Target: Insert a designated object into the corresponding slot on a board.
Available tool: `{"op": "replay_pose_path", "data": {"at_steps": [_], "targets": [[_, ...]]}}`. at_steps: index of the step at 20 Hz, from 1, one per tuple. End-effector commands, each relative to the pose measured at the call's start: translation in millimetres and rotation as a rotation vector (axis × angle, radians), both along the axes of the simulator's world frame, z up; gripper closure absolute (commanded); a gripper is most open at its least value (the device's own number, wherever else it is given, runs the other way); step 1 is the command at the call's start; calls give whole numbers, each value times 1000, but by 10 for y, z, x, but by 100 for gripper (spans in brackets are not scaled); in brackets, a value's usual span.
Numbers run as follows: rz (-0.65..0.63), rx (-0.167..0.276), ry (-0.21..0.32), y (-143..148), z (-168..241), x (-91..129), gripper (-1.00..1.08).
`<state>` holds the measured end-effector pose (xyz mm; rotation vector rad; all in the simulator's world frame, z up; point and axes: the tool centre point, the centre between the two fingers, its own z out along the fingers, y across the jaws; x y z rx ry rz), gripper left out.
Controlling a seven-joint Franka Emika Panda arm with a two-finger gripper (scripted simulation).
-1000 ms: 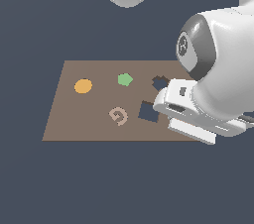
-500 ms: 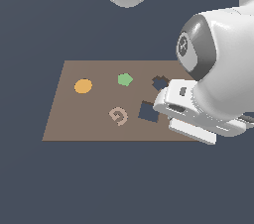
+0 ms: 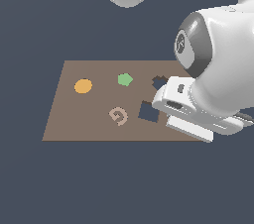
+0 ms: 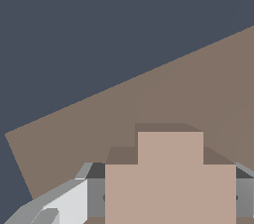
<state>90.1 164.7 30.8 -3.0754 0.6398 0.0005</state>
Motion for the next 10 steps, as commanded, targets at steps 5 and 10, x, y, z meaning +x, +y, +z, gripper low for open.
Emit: {"op": "replay_pose_path", "data": {"at_steps": [5,10], "targets": [[-47,0,0,-80,14,-136,108],[-109,0,0,-175,28,-321,108]]}}
